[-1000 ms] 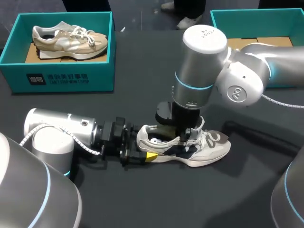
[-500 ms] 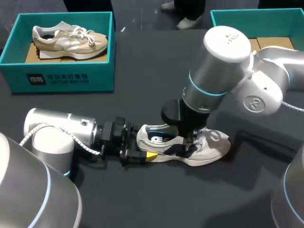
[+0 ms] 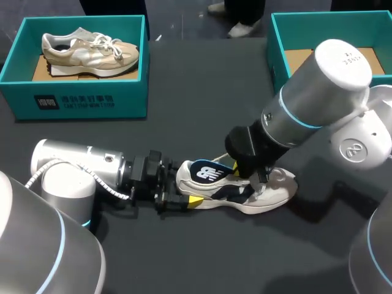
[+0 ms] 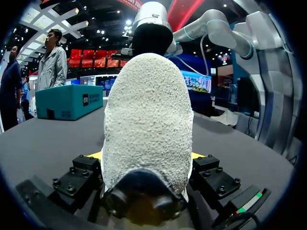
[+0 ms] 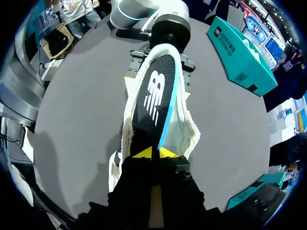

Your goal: Take the shoe out of the shoebox, open the shoe tongue, remove and reinsert the insole, then place the shoe into the shoebox

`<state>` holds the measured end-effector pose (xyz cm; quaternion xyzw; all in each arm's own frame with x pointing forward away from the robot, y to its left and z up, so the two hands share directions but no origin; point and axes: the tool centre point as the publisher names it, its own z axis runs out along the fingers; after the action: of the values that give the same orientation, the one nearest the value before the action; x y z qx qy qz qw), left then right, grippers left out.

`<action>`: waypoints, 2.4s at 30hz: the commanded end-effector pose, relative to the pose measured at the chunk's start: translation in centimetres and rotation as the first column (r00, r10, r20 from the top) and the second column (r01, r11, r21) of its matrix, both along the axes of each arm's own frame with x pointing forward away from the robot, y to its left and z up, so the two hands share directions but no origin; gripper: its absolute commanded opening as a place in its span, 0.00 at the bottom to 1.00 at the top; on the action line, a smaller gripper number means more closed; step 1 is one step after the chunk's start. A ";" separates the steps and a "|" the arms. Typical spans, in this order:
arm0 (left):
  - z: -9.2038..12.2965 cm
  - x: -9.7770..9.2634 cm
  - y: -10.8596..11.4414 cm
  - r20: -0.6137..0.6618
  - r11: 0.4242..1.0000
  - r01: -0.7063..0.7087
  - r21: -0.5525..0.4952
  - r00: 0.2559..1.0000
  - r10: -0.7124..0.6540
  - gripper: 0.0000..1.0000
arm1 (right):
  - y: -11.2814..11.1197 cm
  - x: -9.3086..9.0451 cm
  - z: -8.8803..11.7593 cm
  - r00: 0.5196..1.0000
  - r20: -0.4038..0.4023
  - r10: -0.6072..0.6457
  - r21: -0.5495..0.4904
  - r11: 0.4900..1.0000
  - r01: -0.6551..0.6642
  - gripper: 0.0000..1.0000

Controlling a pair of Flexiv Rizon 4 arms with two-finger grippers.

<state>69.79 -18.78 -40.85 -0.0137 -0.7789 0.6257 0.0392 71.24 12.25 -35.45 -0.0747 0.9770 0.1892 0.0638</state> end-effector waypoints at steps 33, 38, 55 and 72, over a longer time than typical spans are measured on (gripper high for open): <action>-0.1 0.1 0.1 0.000 1.000 -0.001 0.002 1.000 0.001 0.00 | 5.7 1.3 3.4 0.984 -0.107 0.141 0.048 0.989 -0.137 0.22; -0.1 0.1 0.1 0.000 1.000 -0.001 0.002 1.000 0.001 0.00 | 5.2 1.1 4.1 0.986 -0.140 0.094 0.077 0.994 -0.084 0.40; -0.1 0.1 0.1 0.000 1.000 -0.001 0.002 1.000 0.001 0.00 | 6.0 0.8 5.7 0.951 -0.286 0.115 0.196 0.979 -0.060 0.43; -0.1 0.1 0.1 0.000 1.000 -0.001 0.002 1.000 0.001 0.00 | 7.0 0.4 4.3 0.875 -0.455 0.162 0.333 0.943 -0.002 0.50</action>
<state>69.89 -18.72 -40.87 -0.0134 -0.7790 0.6256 0.0387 71.29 18.81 -30.25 -0.0564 0.9174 0.3565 -0.1673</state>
